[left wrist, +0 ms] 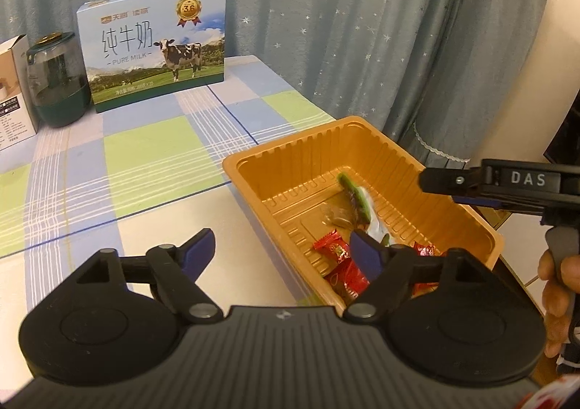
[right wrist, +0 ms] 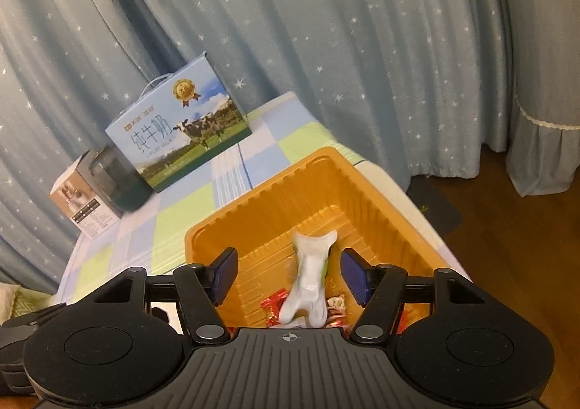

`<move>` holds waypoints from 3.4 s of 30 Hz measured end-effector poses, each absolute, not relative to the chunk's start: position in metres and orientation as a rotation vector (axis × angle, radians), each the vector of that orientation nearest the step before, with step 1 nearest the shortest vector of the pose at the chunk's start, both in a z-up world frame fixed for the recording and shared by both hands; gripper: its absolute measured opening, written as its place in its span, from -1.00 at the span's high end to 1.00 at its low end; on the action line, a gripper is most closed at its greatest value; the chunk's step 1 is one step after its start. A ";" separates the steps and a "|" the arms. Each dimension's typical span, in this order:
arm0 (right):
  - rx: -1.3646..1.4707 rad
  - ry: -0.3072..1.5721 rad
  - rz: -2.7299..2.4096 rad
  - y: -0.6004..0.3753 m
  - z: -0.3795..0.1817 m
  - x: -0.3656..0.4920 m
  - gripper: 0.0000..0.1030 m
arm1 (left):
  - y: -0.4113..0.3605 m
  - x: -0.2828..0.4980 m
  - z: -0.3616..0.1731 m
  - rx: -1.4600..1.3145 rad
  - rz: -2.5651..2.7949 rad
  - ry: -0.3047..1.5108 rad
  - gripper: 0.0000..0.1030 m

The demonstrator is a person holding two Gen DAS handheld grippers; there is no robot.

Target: Organize snacks

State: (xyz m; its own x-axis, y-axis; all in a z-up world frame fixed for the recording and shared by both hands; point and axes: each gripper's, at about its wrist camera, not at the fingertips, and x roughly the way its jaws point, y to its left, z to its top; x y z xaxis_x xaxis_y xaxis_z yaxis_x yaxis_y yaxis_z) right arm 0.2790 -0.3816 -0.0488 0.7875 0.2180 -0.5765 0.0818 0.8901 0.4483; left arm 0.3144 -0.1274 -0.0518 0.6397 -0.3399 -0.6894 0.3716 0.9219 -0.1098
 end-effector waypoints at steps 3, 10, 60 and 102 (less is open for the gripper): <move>0.470 0.660 0.059 -0.385 -0.045 0.266 -0.22 | -0.125 0.306 -0.050 0.045 -0.394 0.767 -0.74; 0.479 0.653 0.048 -0.388 -0.040 0.230 -0.22 | -0.119 0.282 -0.042 0.021 -0.362 0.773 -0.92; 0.198 0.637 0.050 -0.308 0.034 -0.003 -0.68 | -0.060 0.046 0.032 -0.081 -0.216 0.687 -1.00; 0.168 0.619 0.104 -0.284 0.035 -0.039 -0.68 | -0.056 0.001 0.037 -0.057 -0.158 0.673 -1.00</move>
State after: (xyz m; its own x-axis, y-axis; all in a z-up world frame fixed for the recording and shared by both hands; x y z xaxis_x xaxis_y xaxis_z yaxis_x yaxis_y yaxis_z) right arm -0.0389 -0.2839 0.0349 0.8100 0.1466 -0.5678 -0.0465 0.9812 0.1871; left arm 0.0009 -0.0560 0.0373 0.7704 -0.1644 -0.6160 0.1276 0.9864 -0.1037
